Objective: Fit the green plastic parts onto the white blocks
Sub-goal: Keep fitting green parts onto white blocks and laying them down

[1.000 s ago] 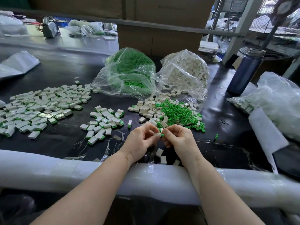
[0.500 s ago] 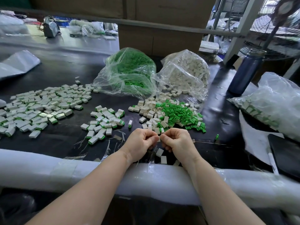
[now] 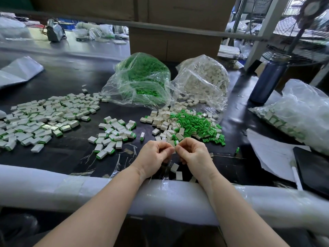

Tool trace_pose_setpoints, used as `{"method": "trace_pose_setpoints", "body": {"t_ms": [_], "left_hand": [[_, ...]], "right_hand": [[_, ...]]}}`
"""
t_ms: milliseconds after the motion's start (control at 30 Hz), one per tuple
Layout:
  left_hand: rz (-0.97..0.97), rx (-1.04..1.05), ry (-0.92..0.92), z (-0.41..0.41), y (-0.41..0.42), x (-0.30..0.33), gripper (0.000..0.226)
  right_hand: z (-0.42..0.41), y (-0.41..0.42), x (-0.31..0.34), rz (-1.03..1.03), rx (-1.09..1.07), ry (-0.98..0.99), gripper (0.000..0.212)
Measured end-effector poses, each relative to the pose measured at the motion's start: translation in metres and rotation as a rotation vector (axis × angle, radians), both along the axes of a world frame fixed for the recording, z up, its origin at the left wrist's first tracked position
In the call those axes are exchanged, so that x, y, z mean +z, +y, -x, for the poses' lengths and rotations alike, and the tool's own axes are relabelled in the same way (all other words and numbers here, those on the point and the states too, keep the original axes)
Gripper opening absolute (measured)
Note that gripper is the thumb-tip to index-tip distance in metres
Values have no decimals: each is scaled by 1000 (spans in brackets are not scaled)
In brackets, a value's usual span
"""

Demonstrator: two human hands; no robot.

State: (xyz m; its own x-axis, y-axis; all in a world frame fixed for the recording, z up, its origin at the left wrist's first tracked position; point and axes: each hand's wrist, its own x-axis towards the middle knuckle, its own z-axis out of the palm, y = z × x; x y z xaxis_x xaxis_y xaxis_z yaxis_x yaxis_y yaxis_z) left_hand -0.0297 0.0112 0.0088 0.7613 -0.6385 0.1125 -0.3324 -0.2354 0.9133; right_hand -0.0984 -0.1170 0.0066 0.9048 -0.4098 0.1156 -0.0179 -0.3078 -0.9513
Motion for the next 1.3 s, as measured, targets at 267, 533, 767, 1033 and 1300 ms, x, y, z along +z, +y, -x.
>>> {"method": "trace_pose_setpoints", "body": {"t_ms": [267, 533, 767, 1033, 1300], "left_hand": [[37, -7, 18, -1, -2, -3, 21], [43, 17, 57, -2, -2, -3, 17], [-53, -12, 24, -3, -1, -4, 20], [-152, -26, -57, -3, 0, -4, 18], [-66, -8, -64, -1, -2, -3, 15]], "right_hand": [[0, -2, 0, -170, -54, -49, 15], [0, -2, 0, -176, -45, -35, 15], [0, 1, 2, -112, -32, 42, 20], [3, -1, 4, -4, 14, 104, 24], [0, -1, 0, -5, -30, -10, 19]]}}
